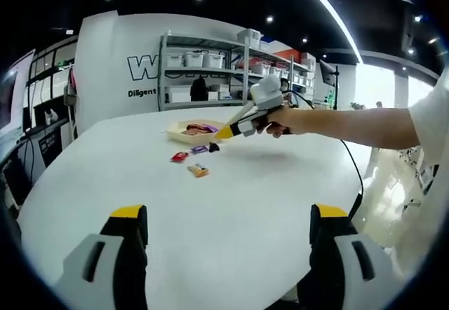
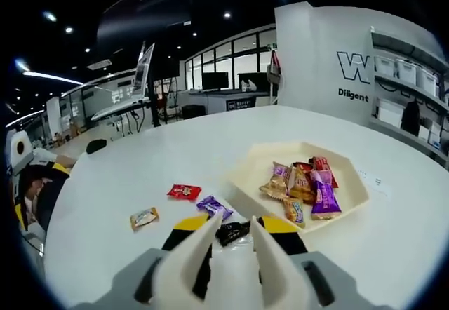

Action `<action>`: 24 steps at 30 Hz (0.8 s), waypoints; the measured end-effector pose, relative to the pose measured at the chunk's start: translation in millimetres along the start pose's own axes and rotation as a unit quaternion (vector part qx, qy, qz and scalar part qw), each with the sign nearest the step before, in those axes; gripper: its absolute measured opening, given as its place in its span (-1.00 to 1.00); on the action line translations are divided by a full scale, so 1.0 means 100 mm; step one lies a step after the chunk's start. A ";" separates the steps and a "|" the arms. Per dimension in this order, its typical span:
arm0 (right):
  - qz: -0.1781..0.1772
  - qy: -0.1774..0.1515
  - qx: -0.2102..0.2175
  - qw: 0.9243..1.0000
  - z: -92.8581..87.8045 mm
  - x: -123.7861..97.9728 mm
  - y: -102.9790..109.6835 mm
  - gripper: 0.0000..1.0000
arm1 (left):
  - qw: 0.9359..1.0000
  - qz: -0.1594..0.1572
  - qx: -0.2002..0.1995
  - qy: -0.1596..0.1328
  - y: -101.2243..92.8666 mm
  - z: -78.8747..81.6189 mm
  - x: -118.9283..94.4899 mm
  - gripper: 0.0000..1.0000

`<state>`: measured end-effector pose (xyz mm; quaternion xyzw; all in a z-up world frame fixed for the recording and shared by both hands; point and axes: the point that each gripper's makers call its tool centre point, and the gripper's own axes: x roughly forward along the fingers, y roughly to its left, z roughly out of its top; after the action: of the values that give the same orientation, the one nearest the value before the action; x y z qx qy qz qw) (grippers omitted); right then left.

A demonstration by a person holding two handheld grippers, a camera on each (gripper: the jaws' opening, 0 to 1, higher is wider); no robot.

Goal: Place the target food into the container with the food tongs after gripping and lifting it, then release it inside without dropping or visibly crushing the food.

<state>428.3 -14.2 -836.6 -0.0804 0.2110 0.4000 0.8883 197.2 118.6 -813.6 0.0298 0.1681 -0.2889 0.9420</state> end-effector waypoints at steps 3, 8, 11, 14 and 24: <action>-0.004 0.000 0.005 1.000 0.00 0.00 0.00 -0.62 | 1.000 0.000 -0.003 -0.003 0.01 0.00 -0.02 0.89; -0.018 0.013 -0.001 1.000 -0.04 0.01 -0.06 -0.61 | 1.000 0.002 -0.005 -0.005 0.02 -0.01 -0.04 0.89; -0.026 0.012 -0.007 1.000 -0.01 0.05 -0.10 -0.61 | 1.000 0.001 -0.006 -0.006 0.02 -0.01 -0.04 0.89; -0.029 0.026 -0.033 0.999 -0.04 0.07 -0.10 -0.61 | 1.000 0.000 -0.005 -0.005 0.01 -0.02 -0.05 0.88; -0.029 0.044 -0.057 0.997 -0.11 -0.03 -0.10 -0.62 | 1.000 0.001 -0.004 -0.006 0.00 -0.01 -0.06 0.88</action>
<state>430.3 -26.3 -845.5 -0.1546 0.2246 0.3816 0.8832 191.6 122.0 -812.8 0.0247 0.1635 -0.2880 0.9432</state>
